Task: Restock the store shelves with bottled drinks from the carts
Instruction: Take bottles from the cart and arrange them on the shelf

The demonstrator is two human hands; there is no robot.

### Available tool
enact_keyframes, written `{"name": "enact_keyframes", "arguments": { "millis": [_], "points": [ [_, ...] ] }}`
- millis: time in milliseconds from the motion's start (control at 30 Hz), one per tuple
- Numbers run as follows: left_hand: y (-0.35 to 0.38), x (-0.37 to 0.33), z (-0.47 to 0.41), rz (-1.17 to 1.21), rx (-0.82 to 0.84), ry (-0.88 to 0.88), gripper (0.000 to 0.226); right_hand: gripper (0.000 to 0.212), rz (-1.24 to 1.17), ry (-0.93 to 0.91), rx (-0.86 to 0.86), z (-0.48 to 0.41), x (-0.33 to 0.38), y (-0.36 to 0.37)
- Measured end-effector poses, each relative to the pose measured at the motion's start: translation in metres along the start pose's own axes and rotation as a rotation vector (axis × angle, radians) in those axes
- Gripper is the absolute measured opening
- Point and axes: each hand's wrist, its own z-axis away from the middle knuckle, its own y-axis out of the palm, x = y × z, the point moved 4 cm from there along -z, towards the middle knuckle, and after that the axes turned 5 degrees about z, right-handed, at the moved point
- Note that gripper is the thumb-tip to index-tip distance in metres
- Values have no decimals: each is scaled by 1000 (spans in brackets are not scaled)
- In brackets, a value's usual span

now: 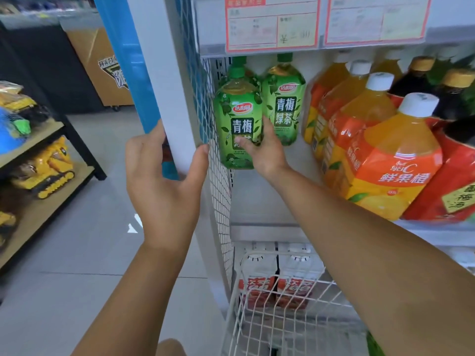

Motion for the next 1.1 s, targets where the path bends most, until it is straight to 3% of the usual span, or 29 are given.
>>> {"name": "enact_keyframes", "arguments": {
  "millis": [433, 567, 733, 833, 1000, 1100],
  "points": [
    [1, 1, 1, 43, 15, -19, 44, 82, 16, 17, 8, -27, -14, 16],
    [-3, -2, 0, 37, 78, -39, 49, 84, 213, -6, 121, 0, 0, -5],
    [-16, -18, 47, 137, 14, 19, 45, 42, 454, -280, 310, 100, 37, -84],
    [11, -34, 87, 185, 329, 40, 30, 25, 607, -235, 479, 148, 38, -141],
    [72, -63, 152, 268, 1162, 19, 34, 15, 1034, 57, 719, 204, 1, -234],
    [92, -70, 179, 288, 1352, -11, 31, 30, 1244, 381, 866, 234, -37, -265]
  ]
}}
